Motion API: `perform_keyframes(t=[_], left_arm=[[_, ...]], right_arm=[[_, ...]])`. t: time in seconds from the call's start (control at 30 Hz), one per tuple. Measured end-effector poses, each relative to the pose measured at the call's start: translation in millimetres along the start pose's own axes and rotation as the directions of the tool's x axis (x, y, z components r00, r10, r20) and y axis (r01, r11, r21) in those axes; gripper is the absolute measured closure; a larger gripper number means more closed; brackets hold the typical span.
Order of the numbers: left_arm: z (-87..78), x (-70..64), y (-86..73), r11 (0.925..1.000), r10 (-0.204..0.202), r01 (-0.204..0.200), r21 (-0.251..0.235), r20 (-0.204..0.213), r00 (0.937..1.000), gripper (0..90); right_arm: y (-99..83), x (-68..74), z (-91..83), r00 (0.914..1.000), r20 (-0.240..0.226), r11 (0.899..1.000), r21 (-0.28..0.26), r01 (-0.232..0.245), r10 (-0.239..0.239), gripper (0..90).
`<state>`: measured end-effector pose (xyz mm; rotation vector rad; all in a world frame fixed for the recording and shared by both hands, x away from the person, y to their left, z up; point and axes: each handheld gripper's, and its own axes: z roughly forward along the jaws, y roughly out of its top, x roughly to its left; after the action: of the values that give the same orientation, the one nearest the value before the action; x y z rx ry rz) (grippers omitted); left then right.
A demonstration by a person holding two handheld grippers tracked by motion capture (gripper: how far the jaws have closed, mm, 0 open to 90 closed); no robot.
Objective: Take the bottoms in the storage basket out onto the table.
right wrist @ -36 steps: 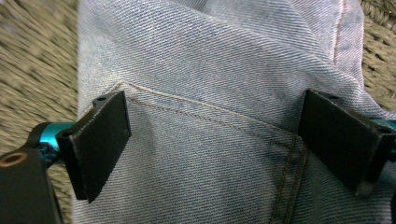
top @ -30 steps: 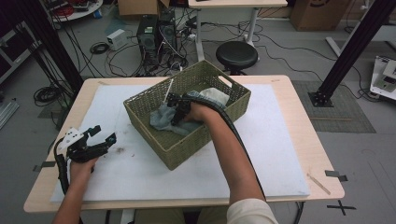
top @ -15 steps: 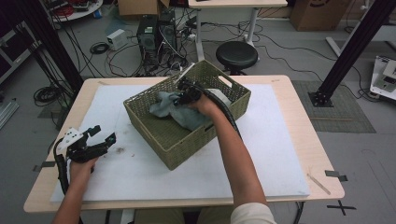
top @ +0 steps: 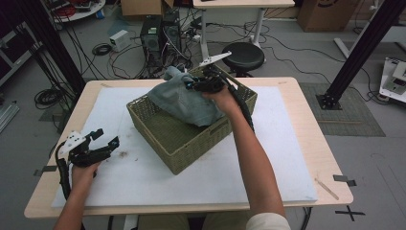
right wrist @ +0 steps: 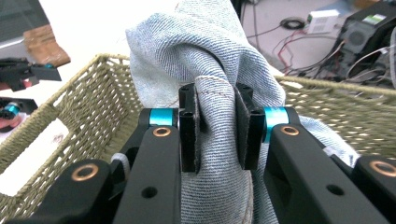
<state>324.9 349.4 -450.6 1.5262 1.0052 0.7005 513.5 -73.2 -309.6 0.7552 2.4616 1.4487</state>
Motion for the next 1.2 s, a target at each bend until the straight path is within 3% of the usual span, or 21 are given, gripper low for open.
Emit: perform_keyframes(t=[0.3, 0.6, 0.83, 1.03, 1.2], left_arm=[[-0.1, 0.1, 0.0, 1.0000, -0.001, 0.001, 0.000, 0.000, 1.0000, 20.8], [-0.3, 0.8, 0.0, 1.0000, -0.002, 0.002, 0.001, 0.001, 1.0000, 20.8], [-0.2, 0.3, 0.1, 1.0000, 0.000, 0.000, 0.002, 0.001, 1.0000, 20.8], [-0.3, 0.4, 0.1, 1.0000, 0.000, 0.000, 0.002, 0.003, 1.0000, 20.8], [-0.1, 0.4, -0.1, 1.0000, -0.002, 0.002, -0.001, 0.003, 1.0000, 20.8]], right_arm=[[1.9, -1.9, -22.8, 0.9996, 0.017, 0.992, -0.122, -0.020, 0.022, 75.8], [7.9, 0.7, -44.3, 0.9987, 0.050, 0.978, -0.208, 0.005, 0.006, 75.8], [11.6, 1.9, -60.4, 0.9983, 0.058, 0.972, -0.236, 0.006, 0.008, 75.7], [11.2, 1.5, -70.9, 0.9999, 0.013, 0.965, -0.264, 0.004, 0.000, 75.7], [11.0, 1.3, -81.4, 0.9956, -0.093, 0.949, -0.315, -0.023, -0.007, 75.7]])
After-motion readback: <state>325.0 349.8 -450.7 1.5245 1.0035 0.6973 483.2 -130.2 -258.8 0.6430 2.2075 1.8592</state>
